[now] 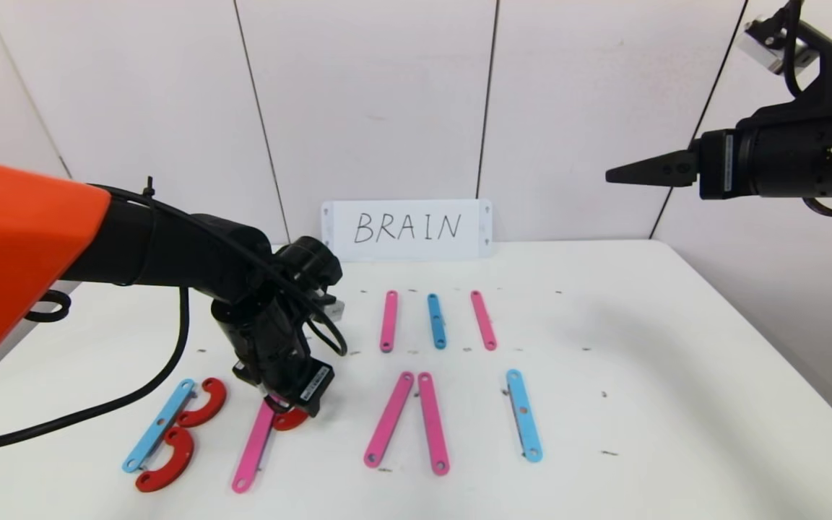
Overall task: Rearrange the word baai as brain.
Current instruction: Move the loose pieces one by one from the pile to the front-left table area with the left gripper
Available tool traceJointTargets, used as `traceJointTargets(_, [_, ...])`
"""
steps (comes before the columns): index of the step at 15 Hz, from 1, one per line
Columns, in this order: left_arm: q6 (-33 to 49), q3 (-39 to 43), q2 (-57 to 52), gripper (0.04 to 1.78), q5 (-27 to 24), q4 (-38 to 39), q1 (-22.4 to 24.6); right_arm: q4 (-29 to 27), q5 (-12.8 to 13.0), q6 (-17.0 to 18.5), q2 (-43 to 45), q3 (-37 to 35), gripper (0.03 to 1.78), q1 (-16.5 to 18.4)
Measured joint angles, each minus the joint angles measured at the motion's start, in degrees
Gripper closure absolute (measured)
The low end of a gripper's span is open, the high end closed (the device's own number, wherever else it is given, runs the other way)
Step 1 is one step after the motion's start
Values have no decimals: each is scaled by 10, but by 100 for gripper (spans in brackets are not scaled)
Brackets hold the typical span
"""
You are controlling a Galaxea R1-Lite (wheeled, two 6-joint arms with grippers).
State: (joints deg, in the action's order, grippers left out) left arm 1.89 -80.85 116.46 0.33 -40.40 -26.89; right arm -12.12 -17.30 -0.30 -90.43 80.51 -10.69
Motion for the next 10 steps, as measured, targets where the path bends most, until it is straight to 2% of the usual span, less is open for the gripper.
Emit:
traceJointTargets(3, [2,-2,-13,52,0,-5,-3,0,0,0,0,0,7,0])
traceJointTargets(5, [8,-3,-21,28,-1,-5,-4,0,0,0,0,0,7,0])
traceJointTargets(7, [9,-4,-26,13,-1,-3,-4,0,0,0,0,0,7,0])
traceJointTargets(10, [23,-18,-41,8,0,-4,-4,0,0,0,1,0,7,0])
